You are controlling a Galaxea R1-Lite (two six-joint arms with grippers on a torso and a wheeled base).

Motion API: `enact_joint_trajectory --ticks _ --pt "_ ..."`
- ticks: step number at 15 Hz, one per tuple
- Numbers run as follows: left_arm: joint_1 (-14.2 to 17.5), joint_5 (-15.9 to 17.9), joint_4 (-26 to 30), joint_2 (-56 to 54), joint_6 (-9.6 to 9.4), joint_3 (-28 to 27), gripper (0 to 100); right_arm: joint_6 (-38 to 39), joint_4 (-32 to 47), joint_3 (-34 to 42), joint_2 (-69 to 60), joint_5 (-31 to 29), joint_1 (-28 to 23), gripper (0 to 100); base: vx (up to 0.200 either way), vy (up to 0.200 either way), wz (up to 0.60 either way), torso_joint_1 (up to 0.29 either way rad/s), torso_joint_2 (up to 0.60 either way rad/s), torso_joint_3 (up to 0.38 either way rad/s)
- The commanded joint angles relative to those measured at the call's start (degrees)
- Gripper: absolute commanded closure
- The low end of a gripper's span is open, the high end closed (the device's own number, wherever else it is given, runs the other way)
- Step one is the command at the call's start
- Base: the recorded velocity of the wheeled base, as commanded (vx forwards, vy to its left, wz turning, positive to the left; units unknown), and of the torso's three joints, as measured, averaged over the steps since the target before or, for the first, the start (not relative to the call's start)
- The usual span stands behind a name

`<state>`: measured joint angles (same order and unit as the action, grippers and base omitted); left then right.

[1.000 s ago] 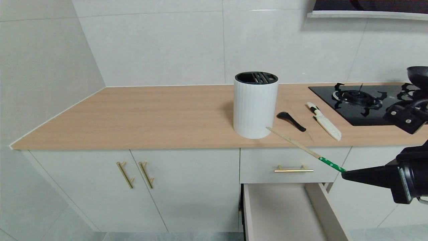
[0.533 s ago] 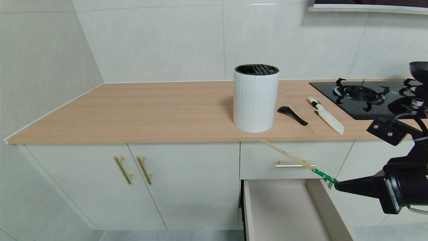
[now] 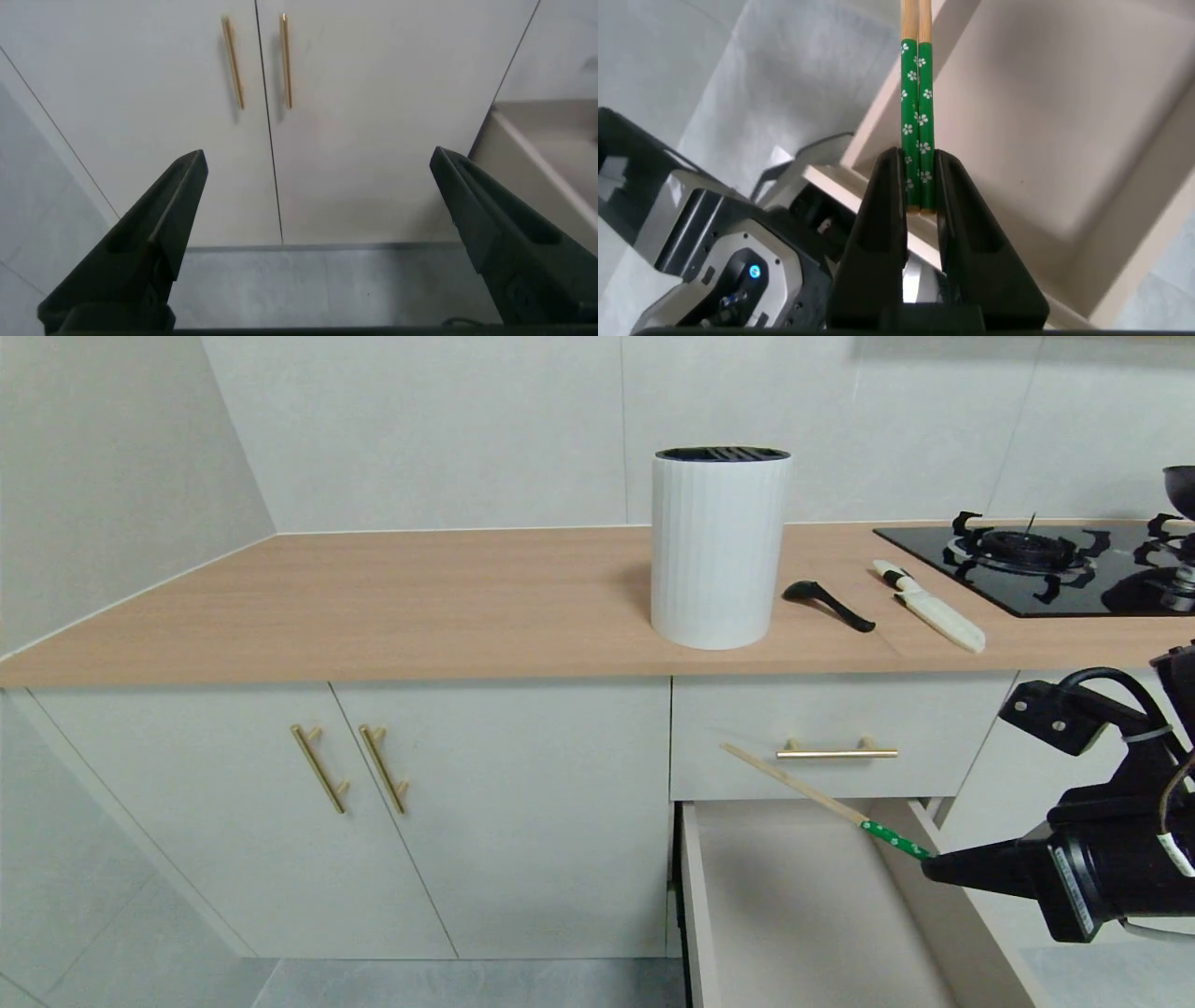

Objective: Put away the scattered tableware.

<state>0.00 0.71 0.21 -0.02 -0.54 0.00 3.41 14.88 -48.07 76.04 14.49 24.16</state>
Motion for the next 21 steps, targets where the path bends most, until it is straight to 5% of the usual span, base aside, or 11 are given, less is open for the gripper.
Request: enact_joint_trajectory --ticks 1,9,16,21 --pt "0.0 0.0 0.0 0.0 0.01 0.0 0 -0.4 0.0 0.4 0.9 0.0 0.1 100 0.000 0.000 0.00 -0.159 0.46 0.305" --pt "0.0 0.0 0.0 0.0 0.10 0.0 0 -0.5 -0.1 0.6 1.7 0.0 0.1 100 0.000 0.000 0.00 -0.108 0.41 0.292" --pt "0.0 0.0 0.0 0.0 0.01 0.0 0 -1.0 -1.3 0.6 5.7 -0.5 0.1 100 0.000 0.000 0.00 -0.009 0.03 0.023" --pt "0.0 0.0 0.0 0.0 0.01 0.0 0 5.5 -2.2 -4.4 22.0 -8.7 0.2 100 0.000 0.000 0.00 0.000 0.00 0.000"
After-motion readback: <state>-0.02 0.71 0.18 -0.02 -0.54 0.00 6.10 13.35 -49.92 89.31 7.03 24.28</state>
